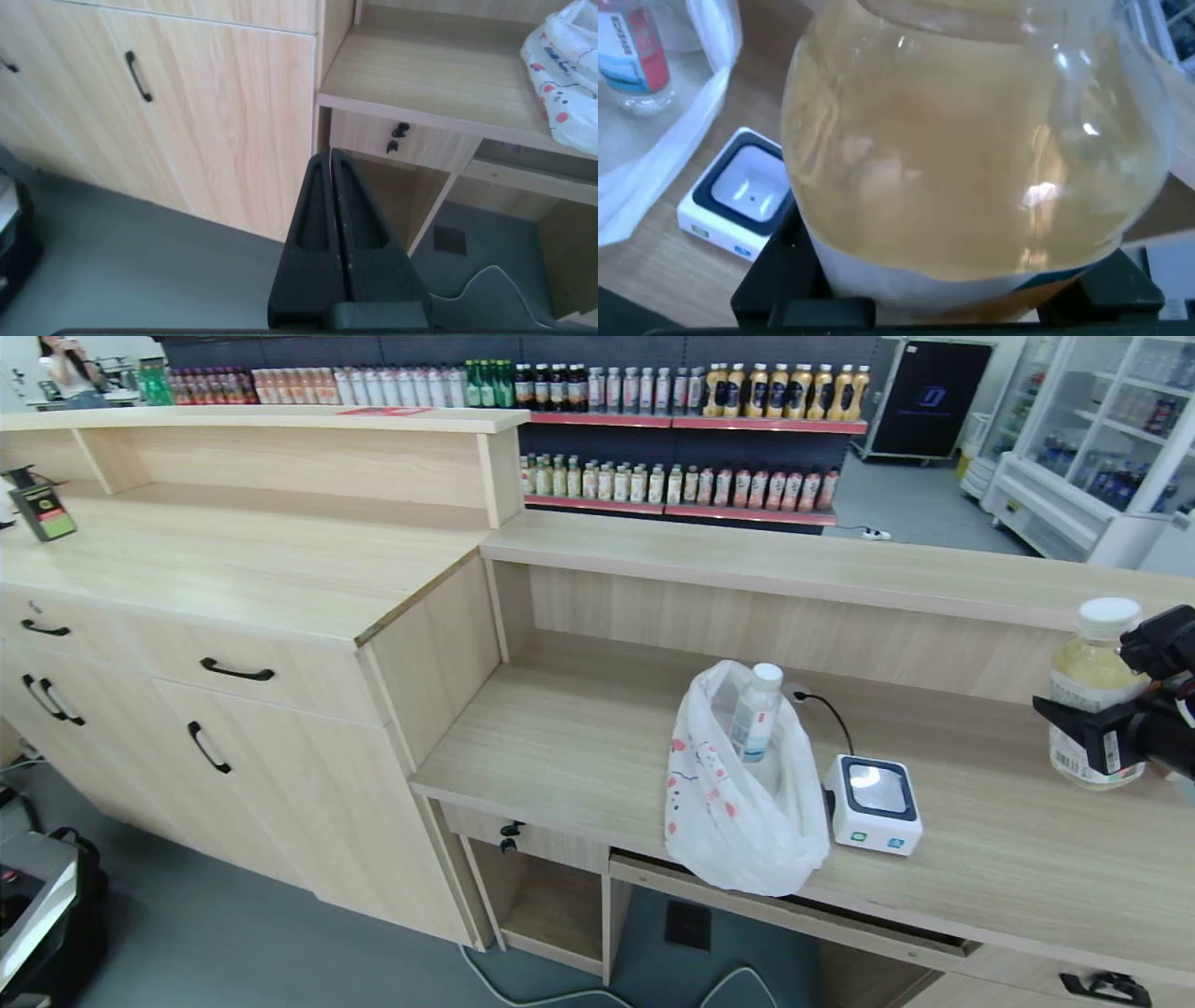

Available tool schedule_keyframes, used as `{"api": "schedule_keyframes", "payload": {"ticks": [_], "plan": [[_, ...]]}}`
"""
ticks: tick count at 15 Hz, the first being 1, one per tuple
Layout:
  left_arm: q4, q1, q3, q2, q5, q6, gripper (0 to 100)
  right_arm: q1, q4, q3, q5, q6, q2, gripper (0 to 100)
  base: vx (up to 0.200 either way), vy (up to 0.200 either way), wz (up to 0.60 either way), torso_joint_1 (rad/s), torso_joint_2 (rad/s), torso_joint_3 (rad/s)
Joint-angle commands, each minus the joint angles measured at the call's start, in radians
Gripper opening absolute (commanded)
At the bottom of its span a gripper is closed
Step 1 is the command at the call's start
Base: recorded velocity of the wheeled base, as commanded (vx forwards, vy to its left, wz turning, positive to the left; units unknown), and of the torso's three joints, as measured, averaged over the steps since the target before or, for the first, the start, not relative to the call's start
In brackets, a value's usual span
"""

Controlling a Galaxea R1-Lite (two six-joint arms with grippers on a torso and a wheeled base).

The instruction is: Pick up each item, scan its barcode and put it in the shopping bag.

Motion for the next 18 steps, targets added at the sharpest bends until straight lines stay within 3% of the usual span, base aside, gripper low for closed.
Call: {"api": "schedule_keyframes", "payload": {"ticks": [1,3,7,11,18], "plan": [[0.0,0.0,0.0,0.0,0.001,0.001,0,-0.001,-0.039,-0.029,0.003,-0.024,0.126,0,0.0,0.0,0.0,0.0,0.0,0.0],[0.0,0.0,0.0,0.0,0.001,-0.001,0,-0.004,-0.093,-0.046,0.04,-0.041,0.181,0,0.0,0.0,0.0,0.0,0.0,0.0],[0.0,0.0,0.0,0.0,0.001,0.001,0,-0.035,-0.123,-0.133,0.367,-0.265,0.321,0,0.0,0.0,0.0,0.0,0.0,0.0],[0.0,0.0,0.0,0.0,0.001,0.001,0,-0.035,-0.131,-0.204,0.584,-0.377,0.402,0,0.0,0.0,0.0,0.0,0.0,0.0],[0.0,0.0,0.0,0.0,0.001,-0.001,0,-0.038,-0.148,-0.271,0.684,-0.456,0.491,0,0.0,0.0,0.0,0.0,0.0,0.0]]}}
